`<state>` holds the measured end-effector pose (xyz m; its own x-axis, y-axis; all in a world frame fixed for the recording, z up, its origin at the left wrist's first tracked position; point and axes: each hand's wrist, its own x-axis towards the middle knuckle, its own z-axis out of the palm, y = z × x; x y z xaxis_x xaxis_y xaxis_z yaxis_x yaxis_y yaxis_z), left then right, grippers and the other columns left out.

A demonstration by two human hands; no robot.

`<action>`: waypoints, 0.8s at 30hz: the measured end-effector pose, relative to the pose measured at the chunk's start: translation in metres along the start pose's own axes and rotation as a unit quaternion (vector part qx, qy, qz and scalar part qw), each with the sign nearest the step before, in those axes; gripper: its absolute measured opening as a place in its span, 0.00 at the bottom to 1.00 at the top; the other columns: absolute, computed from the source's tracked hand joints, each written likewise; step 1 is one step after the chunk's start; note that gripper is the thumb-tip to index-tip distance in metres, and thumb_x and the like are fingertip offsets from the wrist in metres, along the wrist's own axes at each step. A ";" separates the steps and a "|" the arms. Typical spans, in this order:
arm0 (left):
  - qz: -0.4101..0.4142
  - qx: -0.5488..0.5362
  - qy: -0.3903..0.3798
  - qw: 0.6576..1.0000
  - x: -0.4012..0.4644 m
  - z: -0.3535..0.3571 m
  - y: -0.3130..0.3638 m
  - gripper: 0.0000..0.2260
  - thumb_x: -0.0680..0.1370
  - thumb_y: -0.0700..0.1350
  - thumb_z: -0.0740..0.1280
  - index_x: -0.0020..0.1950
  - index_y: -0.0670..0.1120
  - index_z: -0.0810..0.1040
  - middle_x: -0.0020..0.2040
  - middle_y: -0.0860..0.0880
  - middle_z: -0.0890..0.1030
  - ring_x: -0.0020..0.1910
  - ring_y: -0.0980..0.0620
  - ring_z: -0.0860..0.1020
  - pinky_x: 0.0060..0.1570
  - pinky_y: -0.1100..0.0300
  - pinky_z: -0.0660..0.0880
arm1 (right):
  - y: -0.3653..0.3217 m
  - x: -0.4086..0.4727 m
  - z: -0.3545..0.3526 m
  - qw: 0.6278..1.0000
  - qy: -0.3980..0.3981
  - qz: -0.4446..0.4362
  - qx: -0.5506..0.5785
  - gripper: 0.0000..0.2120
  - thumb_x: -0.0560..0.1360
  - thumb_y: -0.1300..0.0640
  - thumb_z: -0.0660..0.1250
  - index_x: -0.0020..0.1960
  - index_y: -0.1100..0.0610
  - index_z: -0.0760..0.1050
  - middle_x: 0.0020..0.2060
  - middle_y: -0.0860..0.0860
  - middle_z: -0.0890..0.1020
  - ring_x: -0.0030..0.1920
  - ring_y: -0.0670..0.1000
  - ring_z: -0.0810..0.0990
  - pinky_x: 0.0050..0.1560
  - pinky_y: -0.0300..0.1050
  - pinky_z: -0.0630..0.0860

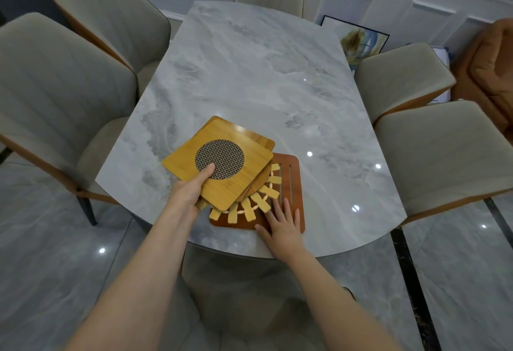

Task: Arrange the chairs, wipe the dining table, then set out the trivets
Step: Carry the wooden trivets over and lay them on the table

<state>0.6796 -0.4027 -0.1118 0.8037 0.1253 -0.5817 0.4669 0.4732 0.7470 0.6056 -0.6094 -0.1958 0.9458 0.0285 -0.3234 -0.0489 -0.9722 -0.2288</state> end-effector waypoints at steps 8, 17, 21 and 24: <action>-0.004 0.007 -0.002 1.000 0.003 -0.002 -0.001 0.16 0.72 0.43 0.74 0.58 0.46 0.75 0.45 0.49 0.81 0.43 0.51 0.80 0.37 0.55 0.77 | -0.004 -0.005 0.001 1.000 0.003 0.004 0.002 0.41 0.66 0.29 0.31 0.77 0.42 0.41 0.78 0.48 0.39 0.76 0.55 0.32 0.70 0.55 0.27; 0.006 0.027 -0.035 0.999 -0.002 0.000 -0.004 0.11 0.72 0.42 0.74 0.51 0.47 0.76 0.44 0.49 0.81 0.42 0.51 0.80 0.36 0.56 0.78 | 0.005 -0.002 -0.011 0.980 0.059 0.011 0.189 0.21 0.82 0.47 0.54 0.74 0.49 0.62 0.77 0.50 0.56 0.77 0.54 0.50 0.77 0.56 0.45; -0.011 0.056 -0.083 0.995 -0.009 0.009 -0.007 0.16 0.69 0.44 0.76 0.54 0.46 0.78 0.50 0.47 0.83 0.47 0.49 0.81 0.42 0.55 0.78 | 0.005 -0.023 -0.055 0.815 0.126 0.160 0.543 0.17 0.83 0.51 0.52 0.61 0.57 0.76 0.54 0.54 0.82 0.53 0.50 0.80 0.48 0.39 0.77; -0.021 0.073 -0.129 0.989 -0.022 0.023 -0.011 0.22 0.65 0.46 0.77 0.57 0.46 0.78 0.52 0.46 0.83 0.51 0.47 0.81 0.44 0.54 0.78 | 0.011 -0.038 -0.084 0.679 0.104 0.189 0.702 0.22 0.83 0.47 0.50 0.59 0.60 0.76 0.49 0.56 0.83 0.50 0.53 0.82 0.46 0.45 0.78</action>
<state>0.6653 -0.4306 -0.0999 0.8413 -0.1268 -0.5255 0.5346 0.3393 0.7740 0.5960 -0.6412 -0.1087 0.7980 -0.3363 -0.5001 -0.4213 0.2820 -0.8620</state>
